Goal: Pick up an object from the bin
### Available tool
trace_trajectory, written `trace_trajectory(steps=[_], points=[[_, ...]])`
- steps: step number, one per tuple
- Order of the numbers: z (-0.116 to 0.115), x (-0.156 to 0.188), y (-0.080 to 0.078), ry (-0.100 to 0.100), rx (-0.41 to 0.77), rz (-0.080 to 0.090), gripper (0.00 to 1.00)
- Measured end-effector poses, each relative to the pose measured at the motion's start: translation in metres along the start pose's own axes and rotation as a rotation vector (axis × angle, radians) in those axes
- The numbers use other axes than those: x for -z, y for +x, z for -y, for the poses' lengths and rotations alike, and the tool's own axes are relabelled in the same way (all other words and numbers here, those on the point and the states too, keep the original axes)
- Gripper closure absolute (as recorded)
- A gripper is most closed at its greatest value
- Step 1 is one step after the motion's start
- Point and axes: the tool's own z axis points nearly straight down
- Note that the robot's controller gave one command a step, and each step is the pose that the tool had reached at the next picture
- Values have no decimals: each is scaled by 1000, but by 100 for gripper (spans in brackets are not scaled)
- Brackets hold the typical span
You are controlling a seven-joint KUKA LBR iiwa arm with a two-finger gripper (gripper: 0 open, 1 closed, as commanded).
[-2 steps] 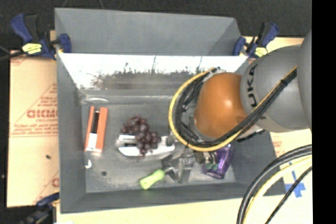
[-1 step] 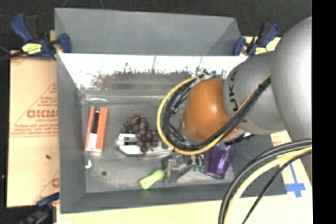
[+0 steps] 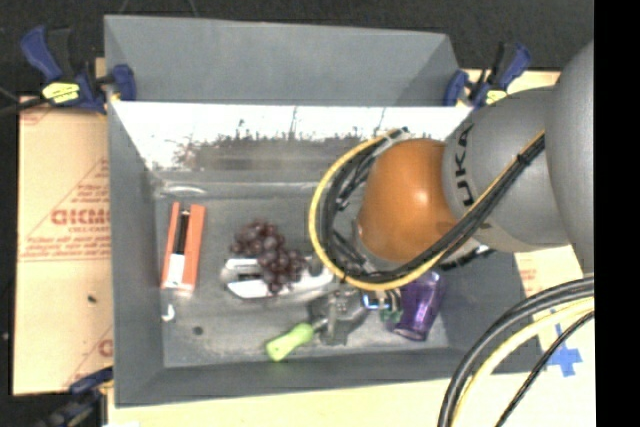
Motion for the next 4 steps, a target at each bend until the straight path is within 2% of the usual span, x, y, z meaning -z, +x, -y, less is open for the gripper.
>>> trace_trajectory(steps=[1, 2, 3, 4], points=[[-14, -33, -14, -4, -11, 15, 0], [-16, -10, -12, -3, -4, 4, 0], [-19, -20, -16, -4, -27, 15, 0], [-17, 0, -10, -3, -30, 8, 0]])
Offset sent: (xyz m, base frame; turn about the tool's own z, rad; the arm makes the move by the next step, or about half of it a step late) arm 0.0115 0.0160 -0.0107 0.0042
